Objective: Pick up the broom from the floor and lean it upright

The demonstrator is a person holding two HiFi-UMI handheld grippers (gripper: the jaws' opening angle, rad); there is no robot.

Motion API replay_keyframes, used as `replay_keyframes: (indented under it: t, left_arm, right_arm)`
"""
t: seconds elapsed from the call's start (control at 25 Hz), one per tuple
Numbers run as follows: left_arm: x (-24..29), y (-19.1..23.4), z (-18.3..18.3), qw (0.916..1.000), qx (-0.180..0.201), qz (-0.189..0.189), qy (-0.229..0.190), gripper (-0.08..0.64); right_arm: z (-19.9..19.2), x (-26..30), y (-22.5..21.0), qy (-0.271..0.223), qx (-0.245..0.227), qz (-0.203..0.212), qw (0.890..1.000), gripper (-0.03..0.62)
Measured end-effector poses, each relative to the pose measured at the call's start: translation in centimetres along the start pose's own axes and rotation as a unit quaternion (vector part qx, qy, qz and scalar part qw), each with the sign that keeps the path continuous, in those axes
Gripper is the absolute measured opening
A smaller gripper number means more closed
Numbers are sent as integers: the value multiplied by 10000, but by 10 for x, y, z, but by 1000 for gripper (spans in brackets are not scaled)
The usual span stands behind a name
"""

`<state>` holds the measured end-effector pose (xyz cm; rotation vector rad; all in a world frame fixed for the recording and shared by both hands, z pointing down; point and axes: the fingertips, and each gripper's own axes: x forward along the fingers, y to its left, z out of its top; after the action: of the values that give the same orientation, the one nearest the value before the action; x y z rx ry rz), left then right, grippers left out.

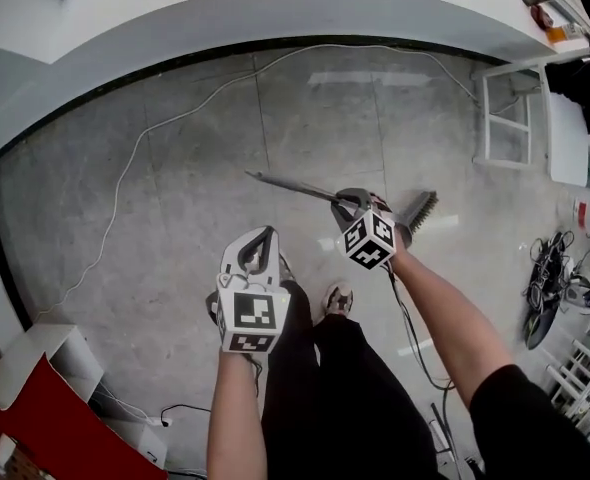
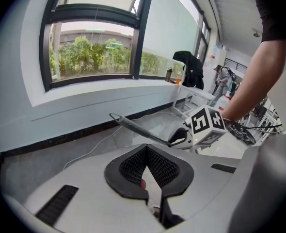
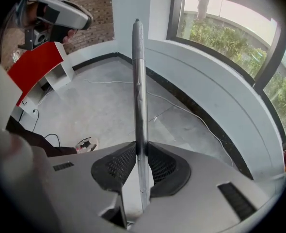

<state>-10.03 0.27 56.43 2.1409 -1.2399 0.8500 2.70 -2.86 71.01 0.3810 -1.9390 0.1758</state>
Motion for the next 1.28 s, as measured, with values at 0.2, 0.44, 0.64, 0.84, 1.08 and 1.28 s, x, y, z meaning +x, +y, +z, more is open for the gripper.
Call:
replay_keyframes:
  t: [0.2, 0.44, 0.64, 0.84, 1.08, 1.28]
  left_arm:
    - [-17, -17, 2, 9999, 59, -80, 53, 6]
    - [-25, -35, 7, 9998, 28, -167, 40, 6]
    - [-26, -49, 22, 9998, 36, -203, -25, 6]
    - [-32, -62, 36, 9997, -37, -195, -137, 6]
    - [-33, -72, 38, 9995, 163, -230, -139, 6]
    - [-37, -78, 33, 9994, 222, -246, -99, 6]
  right_arm:
    - [16, -30, -5, -278, 89, -115, 9995, 74]
    - [24, -64, -23, -525, 433, -325, 9972, 74]
    - [29, -96, -36, -730, 585, -399, 9948, 74]
    - [35, -124, -55, -1032, 751, -560, 9902, 74]
    - [47, -144, -79, -1381, 1106, -820, 9808, 74]
    - [53, -163, -95, -1731, 1523, -1062, 9672, 74]
